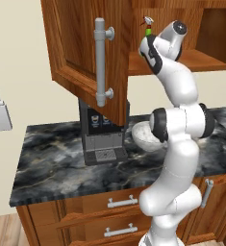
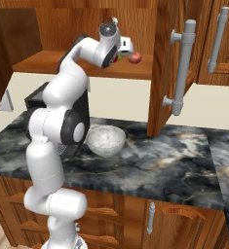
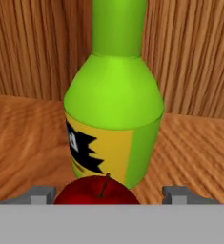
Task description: Open the cabinet. Pick the apple and peach from the cabinet and place them into the bowl. Then close the cabinet.
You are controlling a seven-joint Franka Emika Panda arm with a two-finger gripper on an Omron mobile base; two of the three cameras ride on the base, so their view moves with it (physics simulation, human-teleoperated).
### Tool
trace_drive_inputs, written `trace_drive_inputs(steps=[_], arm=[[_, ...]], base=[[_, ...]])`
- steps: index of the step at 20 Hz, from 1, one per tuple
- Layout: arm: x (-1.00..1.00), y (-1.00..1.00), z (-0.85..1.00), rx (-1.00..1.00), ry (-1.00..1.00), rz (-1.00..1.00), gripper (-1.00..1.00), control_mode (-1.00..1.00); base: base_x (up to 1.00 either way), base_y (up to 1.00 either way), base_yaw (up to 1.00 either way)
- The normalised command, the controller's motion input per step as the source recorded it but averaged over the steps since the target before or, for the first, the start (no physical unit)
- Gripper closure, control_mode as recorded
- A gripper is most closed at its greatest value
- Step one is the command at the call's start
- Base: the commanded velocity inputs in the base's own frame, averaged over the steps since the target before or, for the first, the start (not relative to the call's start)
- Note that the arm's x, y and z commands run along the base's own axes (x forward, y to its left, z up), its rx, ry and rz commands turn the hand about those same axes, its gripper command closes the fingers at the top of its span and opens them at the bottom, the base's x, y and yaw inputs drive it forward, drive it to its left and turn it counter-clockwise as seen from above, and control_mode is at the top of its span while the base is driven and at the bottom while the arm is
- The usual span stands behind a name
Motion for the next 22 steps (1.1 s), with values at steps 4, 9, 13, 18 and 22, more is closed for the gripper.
trace_drive_inputs(steps=[4,9,13,18,22], arm=[[0.00,0.00,-0.01,0.00,0.00,0.00,1.00,-1.00],[-0.14,0.00,0.00,0.00,0.00,0.00,1.00,-1.00],[-0.66,0.00,0.00,0.00,-0.01,0.00,1.00,-1.00],[-1.00,0.15,-0.06,0.00,-0.05,0.00,1.00,-1.00],[-1.00,0.33,-0.20,0.00,-0.04,0.00,1.00,-1.00]], base=[[0.00,0.00,0.00],[0.00,0.00,0.00],[0.00,0.00,0.00],[0.00,0.00,0.00],[0.00,0.00,0.00]])
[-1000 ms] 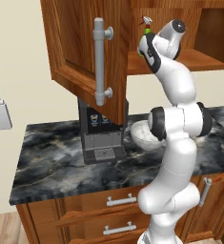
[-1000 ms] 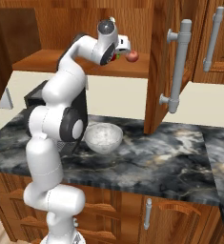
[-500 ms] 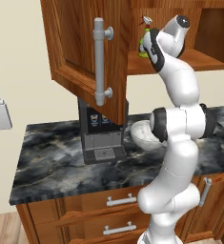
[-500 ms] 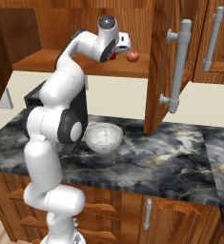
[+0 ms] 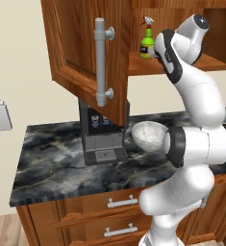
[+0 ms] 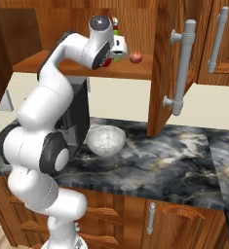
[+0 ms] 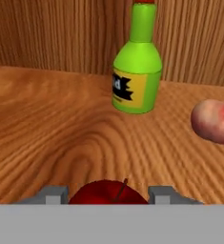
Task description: Open the cabinet. Pick the apple and peach from the cabinet and place them into the bowl. Then close the cabinet.
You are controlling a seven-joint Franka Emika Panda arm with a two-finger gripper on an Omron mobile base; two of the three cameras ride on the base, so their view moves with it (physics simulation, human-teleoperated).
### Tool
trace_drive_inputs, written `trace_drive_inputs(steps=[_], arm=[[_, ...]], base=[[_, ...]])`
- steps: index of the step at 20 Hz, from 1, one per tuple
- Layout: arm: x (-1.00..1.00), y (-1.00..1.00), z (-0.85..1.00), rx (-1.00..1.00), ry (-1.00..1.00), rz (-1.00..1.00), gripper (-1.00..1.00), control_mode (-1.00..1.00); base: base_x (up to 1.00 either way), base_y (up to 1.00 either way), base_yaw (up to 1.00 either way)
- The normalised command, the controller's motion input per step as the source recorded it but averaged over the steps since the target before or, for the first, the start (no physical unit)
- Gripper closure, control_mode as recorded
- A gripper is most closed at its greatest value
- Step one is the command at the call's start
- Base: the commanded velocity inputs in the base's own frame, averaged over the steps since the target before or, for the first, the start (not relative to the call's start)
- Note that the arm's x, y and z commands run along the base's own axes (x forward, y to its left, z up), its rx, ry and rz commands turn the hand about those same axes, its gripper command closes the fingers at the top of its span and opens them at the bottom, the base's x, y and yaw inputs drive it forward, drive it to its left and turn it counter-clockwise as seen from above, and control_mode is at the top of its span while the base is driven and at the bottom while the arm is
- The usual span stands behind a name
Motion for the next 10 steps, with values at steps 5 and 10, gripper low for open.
trace_drive_inputs(steps=[5,10], arm=[[-1.00,0.53,-0.56,0.00,0.00,0.00,1.00,-1.00],[-1.00,0.42,-0.88,0.00,0.07,-0.03,1.00,-1.00]], base=[[0.00,0.00,0.00],[0.00,0.00,0.00]])
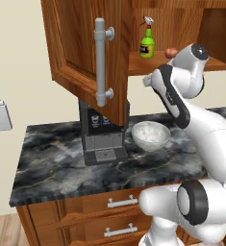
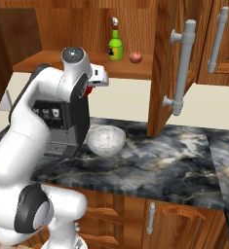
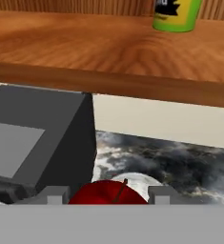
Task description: Open the cabinet. Pick the apple and peach from the cabinet and place them into the bowl. Then close the cabinet.
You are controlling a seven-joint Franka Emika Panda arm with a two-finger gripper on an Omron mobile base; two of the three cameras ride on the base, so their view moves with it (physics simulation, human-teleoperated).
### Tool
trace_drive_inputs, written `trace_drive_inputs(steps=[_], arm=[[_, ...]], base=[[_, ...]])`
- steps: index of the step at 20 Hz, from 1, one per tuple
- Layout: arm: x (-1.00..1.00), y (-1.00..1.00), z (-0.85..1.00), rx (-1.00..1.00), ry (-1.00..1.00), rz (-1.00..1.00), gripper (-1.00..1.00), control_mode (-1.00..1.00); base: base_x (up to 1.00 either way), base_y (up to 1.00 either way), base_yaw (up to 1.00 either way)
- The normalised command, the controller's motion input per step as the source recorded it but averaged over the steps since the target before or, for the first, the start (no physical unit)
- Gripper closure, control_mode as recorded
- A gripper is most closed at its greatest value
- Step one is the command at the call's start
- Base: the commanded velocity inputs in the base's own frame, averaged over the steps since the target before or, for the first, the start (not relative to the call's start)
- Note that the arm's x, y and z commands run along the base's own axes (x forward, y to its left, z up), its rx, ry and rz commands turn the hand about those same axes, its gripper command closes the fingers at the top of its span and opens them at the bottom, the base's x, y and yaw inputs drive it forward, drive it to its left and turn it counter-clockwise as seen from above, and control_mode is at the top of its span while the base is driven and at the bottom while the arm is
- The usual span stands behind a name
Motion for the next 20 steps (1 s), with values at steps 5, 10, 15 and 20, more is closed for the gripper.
trace_drive_inputs(steps=[5,10,15,20], arm=[[-0.95,0.05,-0.72,0.00,0.09,-0.09,1.00,-1.00],[-0.15,0.00,-0.14,0.00,0.00,-0.01,1.00,-1.00],[0.02,0.00,-0.19,0.00,0.06,0.00,1.00,-1.00],[0.20,-0.04,-0.01,0.01,0.09,0.00,1.00,-1.00]], base=[[0.00,0.00,0.00],[0.00,0.00,0.00],[0.00,0.00,0.00],[0.00,0.00,0.00]])
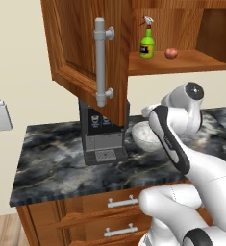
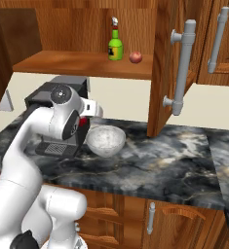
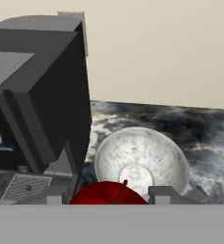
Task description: Open the cabinet. Pick the apple and peach from the cabinet and place them into the bowl. Then close the cabinet.
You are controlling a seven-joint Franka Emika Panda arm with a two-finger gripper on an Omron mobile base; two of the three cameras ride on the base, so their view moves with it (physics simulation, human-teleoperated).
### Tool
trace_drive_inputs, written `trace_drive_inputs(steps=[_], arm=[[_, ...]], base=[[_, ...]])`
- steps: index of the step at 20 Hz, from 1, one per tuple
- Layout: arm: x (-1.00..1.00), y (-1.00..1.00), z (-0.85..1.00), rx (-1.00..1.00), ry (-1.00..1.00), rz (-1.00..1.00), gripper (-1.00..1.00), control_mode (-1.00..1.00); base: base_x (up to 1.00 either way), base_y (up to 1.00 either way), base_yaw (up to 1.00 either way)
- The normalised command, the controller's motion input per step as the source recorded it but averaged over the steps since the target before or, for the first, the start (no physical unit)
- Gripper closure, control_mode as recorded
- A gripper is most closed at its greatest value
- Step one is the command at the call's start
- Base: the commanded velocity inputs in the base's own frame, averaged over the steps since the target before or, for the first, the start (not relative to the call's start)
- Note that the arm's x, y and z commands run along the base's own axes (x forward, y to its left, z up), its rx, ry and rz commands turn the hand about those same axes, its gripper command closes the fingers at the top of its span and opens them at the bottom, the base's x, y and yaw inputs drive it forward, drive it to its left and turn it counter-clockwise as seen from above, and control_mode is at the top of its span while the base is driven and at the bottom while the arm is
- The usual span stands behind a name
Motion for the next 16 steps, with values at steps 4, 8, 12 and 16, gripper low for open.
trace_drive_inputs(steps=[4,8,12,16], arm=[[0.26,0.00,-0.02,0.02,0.24,0.00,1.00,-1.00],[0.14,-0.10,-0.23,0.00,0.18,-0.02,1.00,-1.00],[0.01,-0.13,-0.33,-0.03,0.02,-0.01,1.00,-1.00],[0.00,-0.09,-0.18,-0.03,0.00,0.00,1.00,-1.00]], base=[[0.00,0.00,0.00],[0.00,0.00,0.00],[0.00,0.00,0.00],[0.00,0.00,0.00]])
